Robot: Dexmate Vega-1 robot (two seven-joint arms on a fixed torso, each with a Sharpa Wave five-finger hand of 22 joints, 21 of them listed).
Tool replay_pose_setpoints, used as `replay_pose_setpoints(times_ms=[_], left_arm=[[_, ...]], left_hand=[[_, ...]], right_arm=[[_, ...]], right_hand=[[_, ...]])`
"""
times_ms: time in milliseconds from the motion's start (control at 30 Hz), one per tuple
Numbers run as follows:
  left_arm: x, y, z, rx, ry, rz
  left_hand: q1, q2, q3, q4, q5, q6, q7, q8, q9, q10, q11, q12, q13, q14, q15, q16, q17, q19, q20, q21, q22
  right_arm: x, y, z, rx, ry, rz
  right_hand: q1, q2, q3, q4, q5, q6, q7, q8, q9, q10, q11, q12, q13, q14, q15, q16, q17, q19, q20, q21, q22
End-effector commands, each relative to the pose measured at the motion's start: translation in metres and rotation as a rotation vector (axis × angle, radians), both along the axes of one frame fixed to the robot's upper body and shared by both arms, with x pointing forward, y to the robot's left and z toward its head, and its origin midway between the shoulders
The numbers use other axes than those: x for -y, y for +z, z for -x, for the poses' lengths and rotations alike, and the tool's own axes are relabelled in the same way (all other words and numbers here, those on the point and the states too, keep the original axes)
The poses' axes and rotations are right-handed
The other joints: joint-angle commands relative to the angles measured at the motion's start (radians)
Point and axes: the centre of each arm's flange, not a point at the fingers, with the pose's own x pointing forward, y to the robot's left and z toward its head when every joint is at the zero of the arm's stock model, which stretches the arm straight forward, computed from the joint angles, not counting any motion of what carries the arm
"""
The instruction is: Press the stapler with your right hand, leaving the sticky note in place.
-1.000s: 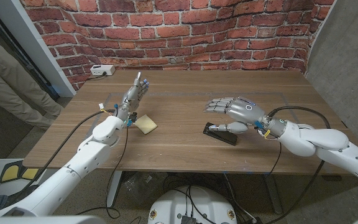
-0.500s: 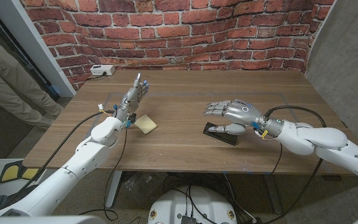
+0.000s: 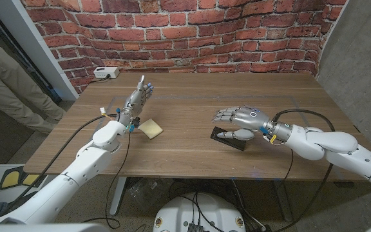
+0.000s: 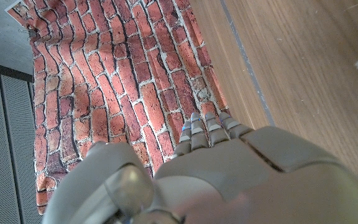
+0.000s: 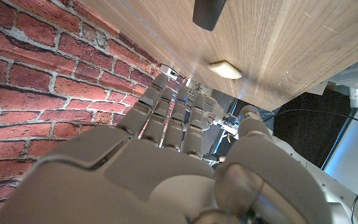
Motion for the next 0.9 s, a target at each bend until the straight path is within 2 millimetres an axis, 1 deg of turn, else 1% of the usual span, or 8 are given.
replay_pose_setpoints(times_ms=[33,300,433,467,567,700,900], left_arm=[[-0.003,0.000,0.000,0.002,0.005,0.004],[-0.007,-0.002,-0.001,0.001,0.010,0.011],[-0.007,0.000,-0.002,0.003,0.010,0.012],[-0.006,0.000,-0.003,0.001,0.007,0.013],[-0.005,0.001,-0.004,0.000,0.003,0.014],[-0.003,0.005,-0.005,0.007,0.001,0.006],[-0.003,0.007,-0.004,0.006,0.007,0.003]], left_hand=[[0.001,0.003,-0.008,0.003,0.000,0.011,0.005,0.001,0.005,0.016,-0.001,0.001,0.006,0.008,-0.002,-0.002,0.003,0.000,0.005,-0.001,0.002],[0.002,0.004,-0.009,0.004,-0.001,0.011,0.004,0.000,0.005,0.016,-0.001,-0.001,0.006,0.009,-0.002,-0.003,0.003,0.000,0.006,-0.002,0.002],[0.002,0.004,-0.010,0.004,-0.002,0.012,0.005,-0.001,0.005,0.016,0.001,-0.001,0.006,0.009,-0.003,-0.003,0.003,0.000,0.006,-0.002,0.002],[0.003,0.004,-0.010,0.004,-0.002,0.013,0.005,-0.001,0.005,0.017,-0.002,-0.001,0.006,0.009,-0.003,-0.003,0.003,0.000,0.006,-0.002,0.002],[0.003,0.004,-0.011,0.004,-0.003,0.013,0.004,-0.001,0.005,0.017,0.000,-0.002,0.006,0.009,-0.003,-0.003,0.003,0.000,0.006,-0.002,0.002],[0.003,0.005,-0.011,0.004,-0.003,0.014,0.004,-0.001,0.005,0.016,-0.002,-0.003,0.006,0.009,-0.003,-0.004,0.003,0.000,0.006,-0.002,0.002],[0.004,0.006,-0.012,0.004,-0.004,0.014,0.004,-0.002,0.005,0.017,-0.001,-0.004,0.006,0.009,-0.003,-0.004,0.003,0.000,0.006,-0.003,0.002]], right_arm=[[-0.001,-0.005,-0.008,-0.040,-0.010,0.034],[0.000,-0.007,-0.013,-0.055,-0.032,0.036],[0.000,-0.009,-0.016,-0.064,-0.041,0.039],[0.000,-0.010,-0.017,-0.069,-0.049,0.042],[0.001,-0.011,-0.018,-0.072,-0.056,0.045],[0.002,-0.013,-0.021,-0.083,-0.063,0.042],[0.005,-0.014,-0.023,-0.089,-0.070,0.039]], right_hand=[[0.013,0.001,0.011,0.001,-0.005,0.011,0.013,0.001,0.002,0.016,0.004,0.003,0.002,0.014,0.002,0.007,0.003,0.015,-0.030,0.003,0.003],[0.015,0.000,0.014,0.003,-0.009,0.013,0.019,-0.001,0.001,0.018,0.008,0.002,0.002,0.016,0.003,0.005,0.003,0.016,-0.031,0.003,0.003],[0.016,0.000,0.015,0.004,-0.010,0.017,0.017,0.000,0.001,0.022,0.006,0.002,0.002,0.017,0.003,0.005,0.003,0.018,-0.031,0.003,0.003],[0.017,0.000,0.016,0.005,-0.011,0.021,0.018,0.001,0.001,0.024,0.004,0.002,0.002,0.017,0.003,0.005,0.004,0.018,-0.031,0.003,0.003],[0.018,0.000,0.017,0.006,-0.013,0.030,0.023,0.004,0.001,0.029,0.003,0.003,0.002,0.021,0.003,0.006,0.004,0.022,-0.031,0.004,0.003],[0.018,-0.001,0.018,0.006,-0.013,0.030,0.021,0.003,0.001,0.030,0.008,0.003,0.002,0.022,0.002,0.006,0.004,0.022,-0.032,0.004,0.003],[0.019,-0.001,0.019,0.007,-0.015,0.029,0.020,0.001,0.001,0.028,0.007,0.001,0.002,0.019,0.002,0.004,0.004,0.023,-0.032,0.004,0.003]])
